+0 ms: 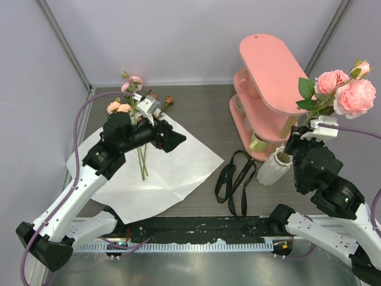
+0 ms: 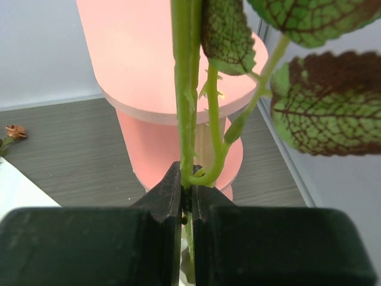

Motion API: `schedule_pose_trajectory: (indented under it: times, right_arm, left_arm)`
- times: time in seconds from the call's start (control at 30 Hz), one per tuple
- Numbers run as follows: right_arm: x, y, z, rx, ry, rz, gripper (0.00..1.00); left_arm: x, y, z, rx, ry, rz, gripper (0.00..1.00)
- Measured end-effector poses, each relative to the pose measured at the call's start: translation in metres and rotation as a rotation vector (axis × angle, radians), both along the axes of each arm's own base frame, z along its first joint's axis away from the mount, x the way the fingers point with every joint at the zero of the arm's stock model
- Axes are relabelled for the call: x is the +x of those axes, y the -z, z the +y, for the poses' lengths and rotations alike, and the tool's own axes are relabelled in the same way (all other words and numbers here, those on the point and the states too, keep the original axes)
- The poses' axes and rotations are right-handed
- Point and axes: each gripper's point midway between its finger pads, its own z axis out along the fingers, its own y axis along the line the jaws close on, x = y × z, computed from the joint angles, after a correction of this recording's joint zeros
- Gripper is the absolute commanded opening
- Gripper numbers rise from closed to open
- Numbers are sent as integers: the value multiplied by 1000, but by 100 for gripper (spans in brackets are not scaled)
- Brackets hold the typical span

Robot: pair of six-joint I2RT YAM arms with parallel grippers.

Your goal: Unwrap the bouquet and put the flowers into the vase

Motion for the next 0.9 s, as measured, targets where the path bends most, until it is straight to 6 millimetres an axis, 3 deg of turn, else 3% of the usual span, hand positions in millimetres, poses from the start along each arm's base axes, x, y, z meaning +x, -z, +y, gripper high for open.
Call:
schedule_pose_trajectory:
  times: [0.23, 0.53, 0.63, 0.7, 0.73, 0.83, 0.9]
  right_arm:
    - [5, 29, 7, 17, 7, 38, 5]
    - [2, 47, 4, 70, 34, 42, 22]
    - [2, 49, 4, 91, 35, 41, 38]
    - [1, 51, 4, 100, 37, 44, 57]
    - [1, 52, 4, 105, 37, 46, 75]
    - [-1, 57, 4, 111, 38, 64, 91]
    - [-2, 60, 4, 113, 37, 76, 91]
  left_arm:
    - [1, 0, 0, 2, -4, 1, 83]
    - [1, 1, 1, 3, -7, 2, 83]
    - [1, 1, 1, 3, -7, 2, 83]
    - [2, 1, 0, 3, -7, 3, 83]
    - [2, 2, 0, 4, -8, 4, 83]
    - [3, 3, 0, 6, -8, 7, 83]
    - [3, 4, 0, 8, -8, 10, 83]
